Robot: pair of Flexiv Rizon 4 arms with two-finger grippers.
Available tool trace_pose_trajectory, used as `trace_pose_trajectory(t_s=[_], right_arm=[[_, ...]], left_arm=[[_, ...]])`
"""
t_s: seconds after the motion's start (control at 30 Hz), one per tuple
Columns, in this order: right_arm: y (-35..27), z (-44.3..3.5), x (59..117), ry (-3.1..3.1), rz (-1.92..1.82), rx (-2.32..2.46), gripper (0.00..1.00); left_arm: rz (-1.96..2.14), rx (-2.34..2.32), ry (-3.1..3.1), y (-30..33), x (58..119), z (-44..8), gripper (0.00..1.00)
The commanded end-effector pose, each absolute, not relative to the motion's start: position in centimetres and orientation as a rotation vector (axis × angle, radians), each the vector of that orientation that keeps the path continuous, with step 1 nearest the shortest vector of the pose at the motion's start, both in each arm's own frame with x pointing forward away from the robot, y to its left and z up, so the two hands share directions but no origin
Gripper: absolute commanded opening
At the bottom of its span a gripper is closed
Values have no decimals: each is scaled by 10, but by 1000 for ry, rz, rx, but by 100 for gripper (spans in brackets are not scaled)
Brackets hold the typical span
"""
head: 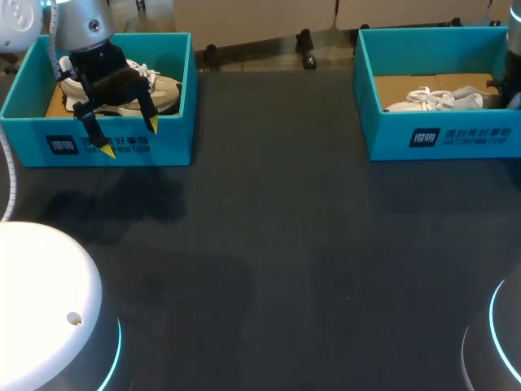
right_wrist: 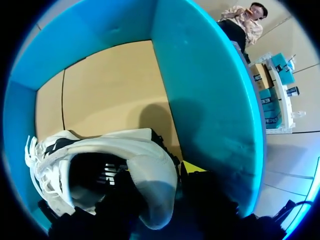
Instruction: Take the shoe out of the shoebox, open the shoe tongue, remove and reinsert the insole, then place the shoe into the shoebox
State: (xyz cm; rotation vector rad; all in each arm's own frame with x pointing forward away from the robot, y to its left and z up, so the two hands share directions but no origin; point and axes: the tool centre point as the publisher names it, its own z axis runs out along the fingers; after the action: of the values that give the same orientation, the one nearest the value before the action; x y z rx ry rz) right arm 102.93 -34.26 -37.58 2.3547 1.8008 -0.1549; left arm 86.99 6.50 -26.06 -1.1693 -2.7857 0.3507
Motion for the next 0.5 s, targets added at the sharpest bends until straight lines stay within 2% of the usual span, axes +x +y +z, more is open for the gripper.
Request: trace_pose_trajectory(t_s=[0.03, 0.1, 0.13, 0.17, 0.3, 0.37, 0.5], right_arm=[[-338, -368, 1029, 1801, -152, 2349, 45], [-336, -364, 1029, 1802, -140, 2348, 47], [-336, -362, 1029, 1799, -141, 2352, 54], [-335, -360, 1029, 1796, -142, 2355, 71], [-332, -352, 1027, 1791, -128, 2362, 83], [-331, -347, 1025, 1790, -120, 2361, 100], [-326, -330, 1022, 1779, -87, 2357, 100]], left_arm=[[348, -1170, -2786, 65, 869, -260, 100], [348, -1170, -2786, 65, 869, -260, 100], [348, -1170, -2786, 65, 869, -260, 100], [348, -1170, -2786, 65, 869, -260, 100], [348, -1170, -2786, 65, 869, -260, 100], [348, -1170, -2786, 65, 869, -260, 100], [348, -1170, -2786, 65, 869, -260, 100]])
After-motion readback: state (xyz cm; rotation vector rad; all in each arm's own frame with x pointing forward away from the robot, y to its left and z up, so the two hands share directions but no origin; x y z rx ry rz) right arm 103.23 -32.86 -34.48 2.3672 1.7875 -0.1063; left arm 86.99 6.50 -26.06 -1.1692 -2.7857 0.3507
